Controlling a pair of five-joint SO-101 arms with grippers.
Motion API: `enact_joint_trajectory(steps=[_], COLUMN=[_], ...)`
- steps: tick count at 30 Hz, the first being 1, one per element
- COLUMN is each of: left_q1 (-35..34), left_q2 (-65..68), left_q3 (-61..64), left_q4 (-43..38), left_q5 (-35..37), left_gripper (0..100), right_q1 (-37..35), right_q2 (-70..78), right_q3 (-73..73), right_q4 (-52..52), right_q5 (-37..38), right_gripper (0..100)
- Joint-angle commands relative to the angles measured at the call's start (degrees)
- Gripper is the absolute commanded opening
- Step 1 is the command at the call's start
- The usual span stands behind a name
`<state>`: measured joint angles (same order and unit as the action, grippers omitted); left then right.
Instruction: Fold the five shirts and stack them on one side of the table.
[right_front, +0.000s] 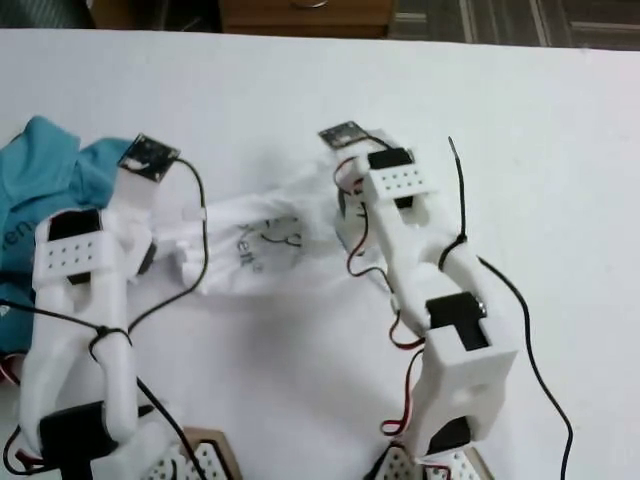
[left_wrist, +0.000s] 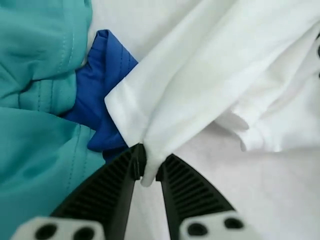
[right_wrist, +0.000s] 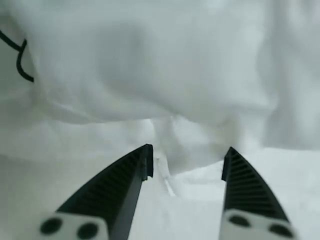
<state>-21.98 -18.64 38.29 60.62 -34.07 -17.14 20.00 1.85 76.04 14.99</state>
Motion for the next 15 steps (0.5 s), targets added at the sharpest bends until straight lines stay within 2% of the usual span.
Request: enact_joint_trajectory(steps=[1, 11, 15], left_q1=[0.2, 0.2, 0.2], left_q2=[-0.4, -0.4, -0.4], left_q3=[-0.2, -0.2, -0.3], left_q4=[-1.0, -1.0, -1.0], left_q5=[0.4, 0.4, 0.4], left_gripper=[3, 3, 3], right_q1=[0.0, 3.2, 4.8], right_q2=[2.7, 8.7, 8.7], right_q3=[-2.6, -6.7, -6.9], right_q4=[-0.8, -0.5, -0.8], right_q5=[-0.4, -0.1, -0.1], right_gripper=[22.9, 22.8, 15.2])
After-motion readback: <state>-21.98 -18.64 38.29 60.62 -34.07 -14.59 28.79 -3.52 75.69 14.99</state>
